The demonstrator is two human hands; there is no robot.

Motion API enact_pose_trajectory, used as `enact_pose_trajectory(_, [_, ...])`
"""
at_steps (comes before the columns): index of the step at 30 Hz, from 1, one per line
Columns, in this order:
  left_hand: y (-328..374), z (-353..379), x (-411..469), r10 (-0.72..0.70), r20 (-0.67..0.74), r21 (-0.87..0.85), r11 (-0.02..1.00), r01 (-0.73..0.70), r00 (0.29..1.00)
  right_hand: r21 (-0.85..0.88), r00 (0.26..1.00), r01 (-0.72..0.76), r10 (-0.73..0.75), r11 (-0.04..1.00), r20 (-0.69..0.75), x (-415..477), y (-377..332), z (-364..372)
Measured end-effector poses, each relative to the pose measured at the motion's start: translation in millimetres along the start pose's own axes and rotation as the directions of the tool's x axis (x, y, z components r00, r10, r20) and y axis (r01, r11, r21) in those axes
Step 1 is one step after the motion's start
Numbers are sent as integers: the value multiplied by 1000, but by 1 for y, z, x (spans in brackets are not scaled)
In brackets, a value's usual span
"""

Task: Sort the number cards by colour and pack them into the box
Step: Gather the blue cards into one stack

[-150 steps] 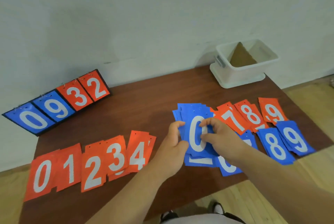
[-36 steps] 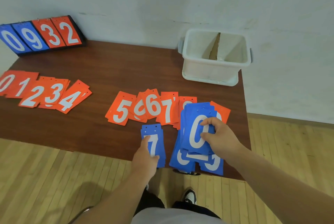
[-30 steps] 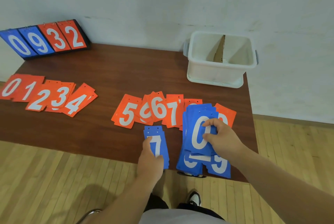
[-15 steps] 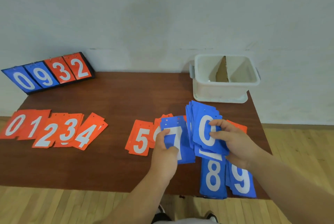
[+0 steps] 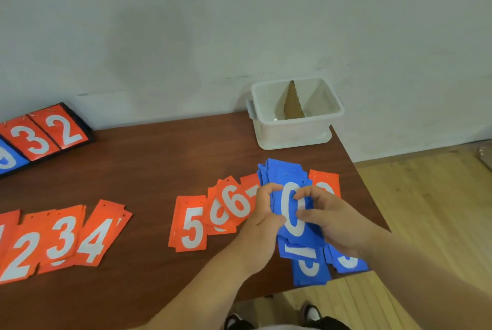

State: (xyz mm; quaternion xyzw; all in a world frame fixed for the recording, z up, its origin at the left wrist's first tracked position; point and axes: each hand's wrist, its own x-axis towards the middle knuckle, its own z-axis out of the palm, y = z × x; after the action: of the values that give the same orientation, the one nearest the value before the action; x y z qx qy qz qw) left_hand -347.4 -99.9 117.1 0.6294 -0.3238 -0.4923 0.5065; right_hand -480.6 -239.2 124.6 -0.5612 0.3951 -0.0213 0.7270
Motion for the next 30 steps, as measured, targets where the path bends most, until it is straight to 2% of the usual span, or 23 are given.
enact_pose_trajectory(3, [-8, 12, 5, -12, 0, 127, 992, 12, 1000, -226, 996, 12, -32, 974, -84, -5, 2, -18])
enact_pose_trajectory(6, [-29, 35, 18, -12, -99, 237, 971, 35, 995, -424, 978, 20, -105, 905, -179, -4, 9, -43])
enact_pose_trajectory(8, [-47, 52, 24, -57, -175, 292, 950, 107, 983, -528, 958, 8, -158, 849, -240, -4, 15, -65])
enact_pose_trajectory(11, [-86, 77, 30, -161, -310, 335, 904, 266, 937, -553, 941, -30, -163, 833, -296, -4, 23, -103])
enact_pose_trajectory(15, [-128, 116, 41, -348, -414, 490, 693, 528, 841, -606, 958, -43, -139, 794, -249, -6, 33, -147])
enact_pose_trajectory(17, [-134, 135, 48, -344, -477, 535, 616, 578, 809, -630, 967, -47, -123, 775, -223, -5, 36, -164])
enact_pose_trajectory(21, [-140, 166, 57, -327, -597, 525, 531, 665, 732, -673, 982, -39, -95, 739, -161, 3, 45, -187])
enact_pose_trajectory(26, [-148, 177, 53, -333, -664, 377, 625, 684, 670, -644, 993, -32, -48, 764, -106, 10, 54, -198])
enact_pose_trajectory(30, [-152, 180, 45, -318, -636, 293, 744, 601, 703, -662, 995, -15, -57, 750, -87, 15, 52, -195])
